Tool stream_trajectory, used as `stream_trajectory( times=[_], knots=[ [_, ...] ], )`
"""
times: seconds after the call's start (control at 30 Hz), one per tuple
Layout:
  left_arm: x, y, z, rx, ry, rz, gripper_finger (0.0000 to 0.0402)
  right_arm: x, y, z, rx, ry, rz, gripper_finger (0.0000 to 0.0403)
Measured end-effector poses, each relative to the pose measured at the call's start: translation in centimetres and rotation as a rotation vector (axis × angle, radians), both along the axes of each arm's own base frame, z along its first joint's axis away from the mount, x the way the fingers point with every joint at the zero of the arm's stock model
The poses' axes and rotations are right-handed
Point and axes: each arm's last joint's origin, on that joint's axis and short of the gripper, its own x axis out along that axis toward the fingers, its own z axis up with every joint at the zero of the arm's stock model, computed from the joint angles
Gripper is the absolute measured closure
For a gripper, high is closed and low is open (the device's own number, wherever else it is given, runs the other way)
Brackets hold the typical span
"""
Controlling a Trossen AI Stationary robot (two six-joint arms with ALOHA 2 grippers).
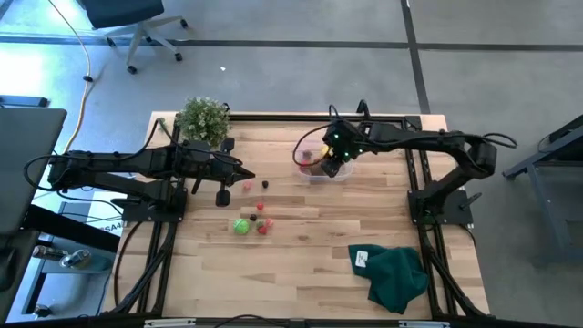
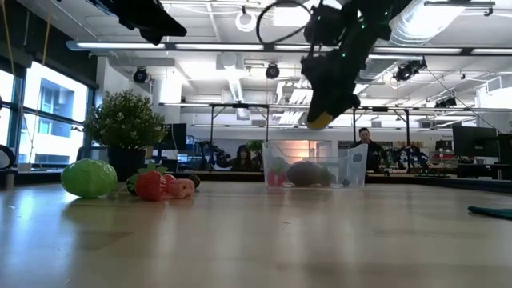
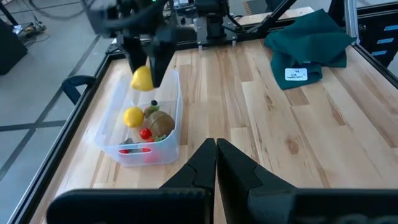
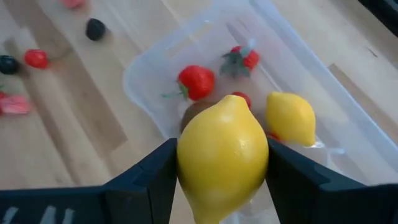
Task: Pick and placing Produce into tupperware
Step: Put the yellow lemon into the transparent bin
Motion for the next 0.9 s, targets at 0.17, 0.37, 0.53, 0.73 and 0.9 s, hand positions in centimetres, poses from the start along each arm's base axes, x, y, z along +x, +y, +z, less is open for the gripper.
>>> stream_trajectory(
  times=[0.17, 0.37, 0.53, 0.73, 0.9],
  knots=[
    [0.0, 0.0, 0.0, 0.0, 0.0, 0.0, 0.0396, 0.1, -1.6, -1.8, 0.036, 0.056, 0.0, 0.0214],
    [0.0, 0.0, 0.0, 0.0, 0.0, 0.0, 0.0396, 0.0, -2.8, -3.1, 0.056, 0.102, -0.009, 0.0213],
    [0.0, 0.0, 0.0, 0.0, 0.0, 0.0, 0.0396, -0.2, -3.4, -3.8, 0.087, 0.127, -0.026, 0.0213],
    [0.0, 0.0, 0.0, 0.0, 0.0, 0.0, 0.0396, -0.3, -3.6, -4.1, 0.099, 0.149, -0.039, 0.0213],
    [0.0, 0.0, 0.0, 0.0, -0.001, 0.0, 0.0396, -0.2, -3.7, -4.8, 0.115, 0.173, -0.039, 0.0213]
  ],
)
